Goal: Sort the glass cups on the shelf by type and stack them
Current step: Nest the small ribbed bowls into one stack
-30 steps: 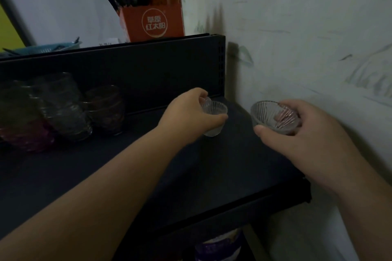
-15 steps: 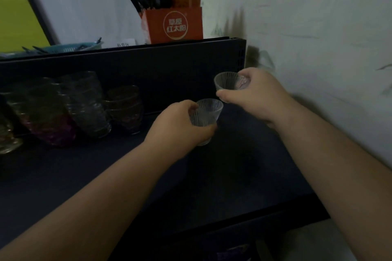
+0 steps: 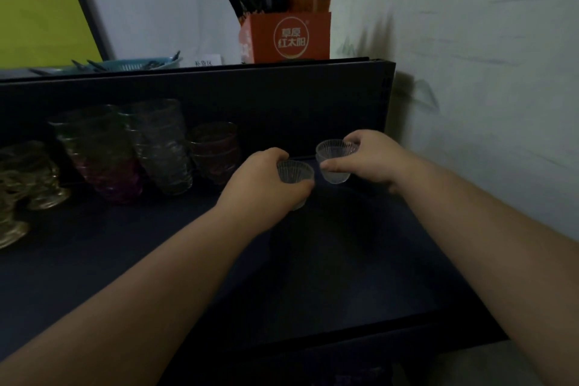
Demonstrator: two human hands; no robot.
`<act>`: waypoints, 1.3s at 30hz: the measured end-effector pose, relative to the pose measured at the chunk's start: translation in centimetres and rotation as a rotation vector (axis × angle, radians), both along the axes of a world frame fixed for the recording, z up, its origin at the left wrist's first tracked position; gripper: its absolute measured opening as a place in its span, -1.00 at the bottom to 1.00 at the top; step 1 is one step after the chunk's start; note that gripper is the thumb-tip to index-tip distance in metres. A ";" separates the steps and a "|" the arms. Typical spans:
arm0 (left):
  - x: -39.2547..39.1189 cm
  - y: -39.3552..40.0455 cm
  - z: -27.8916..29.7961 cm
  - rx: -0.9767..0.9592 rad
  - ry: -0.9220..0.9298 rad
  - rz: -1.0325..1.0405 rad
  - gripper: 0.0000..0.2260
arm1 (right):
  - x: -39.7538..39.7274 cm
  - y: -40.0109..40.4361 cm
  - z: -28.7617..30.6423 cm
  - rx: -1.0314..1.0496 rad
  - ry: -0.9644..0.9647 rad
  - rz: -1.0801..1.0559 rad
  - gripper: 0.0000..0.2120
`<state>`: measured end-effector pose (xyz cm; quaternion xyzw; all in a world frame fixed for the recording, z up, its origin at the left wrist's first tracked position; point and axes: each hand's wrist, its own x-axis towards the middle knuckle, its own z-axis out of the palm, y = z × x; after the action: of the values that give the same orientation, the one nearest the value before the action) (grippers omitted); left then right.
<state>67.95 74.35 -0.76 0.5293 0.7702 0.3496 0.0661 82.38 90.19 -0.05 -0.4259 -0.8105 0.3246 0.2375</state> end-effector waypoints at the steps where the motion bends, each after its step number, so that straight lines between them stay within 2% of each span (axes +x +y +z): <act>1: -0.2 0.1 -0.1 -0.002 0.000 0.004 -0.37 | -0.1 -0.1 -0.2 -0.012 0.000 -0.002 -0.16; 9: -0.7 0.0 -0.3 -0.036 0.062 0.051 -0.29 | 0.1 -0.9 -0.7 -0.030 0.010 0.018 -0.26; 13: -0.3 -0.1 0.7 0.068 0.051 0.106 -0.25 | 0.5 -1.3 -0.8 -0.045 0.006 0.059 -0.42; 19: 0.7 0.9 4.0 0.172 0.095 0.103 -0.26 | 0.4 -2.0 -1.3 -0.037 0.033 0.056 -0.50; 24: 2.4 2.8 4.4 0.152 0.018 0.020 -0.23 | 0.5 -2.4 -1.2 -0.070 0.057 0.121 -0.57; 28: 3.3 4.1 3.4 0.078 -0.020 -0.015 -0.19 | 0.7 -2.8 -1.1 -0.017 0.064 0.169 -0.66; 32: 3.5 4.5 2.1 0.045 -0.062 -0.026 -0.21 | 0.8 -3.1 -0.9 0.013 0.007 0.190 -0.82; 39: 3.4 3.9 1.8 0.045 -0.173 -0.023 -0.18 | 0.8 -3.2 -1.4 -0.049 0.141 0.176 -0.78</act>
<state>71.32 78.21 1.03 0.5073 0.7476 0.4104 0.1243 83.18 87.01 -1.41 -0.3351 -0.8178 0.3930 0.2539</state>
